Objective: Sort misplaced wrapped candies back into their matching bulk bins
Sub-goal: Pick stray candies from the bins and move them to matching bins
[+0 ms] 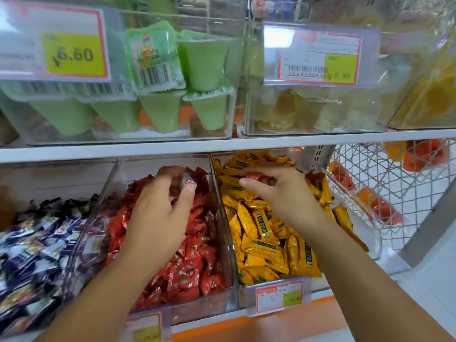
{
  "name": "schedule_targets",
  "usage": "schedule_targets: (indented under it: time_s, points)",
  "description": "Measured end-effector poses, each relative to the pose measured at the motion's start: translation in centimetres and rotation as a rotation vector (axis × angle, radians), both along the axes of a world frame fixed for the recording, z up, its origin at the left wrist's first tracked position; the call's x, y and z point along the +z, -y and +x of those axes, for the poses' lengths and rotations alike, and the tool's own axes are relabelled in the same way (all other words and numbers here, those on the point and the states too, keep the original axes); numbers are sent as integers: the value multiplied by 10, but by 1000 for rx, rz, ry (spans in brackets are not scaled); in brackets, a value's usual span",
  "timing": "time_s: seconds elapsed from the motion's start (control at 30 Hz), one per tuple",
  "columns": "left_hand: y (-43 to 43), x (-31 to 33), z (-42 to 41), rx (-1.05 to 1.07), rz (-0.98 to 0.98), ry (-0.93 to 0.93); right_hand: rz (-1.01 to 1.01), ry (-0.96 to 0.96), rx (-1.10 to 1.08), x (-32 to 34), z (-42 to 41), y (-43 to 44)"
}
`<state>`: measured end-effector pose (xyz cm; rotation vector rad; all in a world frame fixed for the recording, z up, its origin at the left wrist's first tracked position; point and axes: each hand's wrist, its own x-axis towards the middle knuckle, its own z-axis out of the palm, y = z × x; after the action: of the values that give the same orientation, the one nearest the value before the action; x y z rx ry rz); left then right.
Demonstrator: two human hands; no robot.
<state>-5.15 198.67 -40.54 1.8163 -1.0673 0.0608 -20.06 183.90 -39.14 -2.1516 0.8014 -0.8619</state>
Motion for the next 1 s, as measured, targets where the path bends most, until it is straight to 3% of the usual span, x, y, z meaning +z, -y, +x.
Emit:
schedule_targets:
  time_s: [0.07,0.2,0.47,0.6,0.7,0.8,1.0]
  points:
    - [-14,2,11,43,22,-25,14,35,81,-1,18,-10]
    - [-25,3,21,38,49,-44,-52,-142,190,-7,32,-20]
    - [-6,0,0,-233,68,19,-179,-91,-184,14,-36,30]
    - [13,-5,-15,-333,87,131,-235,-333,-307,26,-87,80]
    - [28,-8,-25,-371,126,213,-268,-593,-225,24,-96,107]
    - [38,-10,-30,-346,137,300,-247,-724,-162,21,-83,127]
    - [48,-5,-38,-369,85,219,-191,-891,-42,30,-50,144]
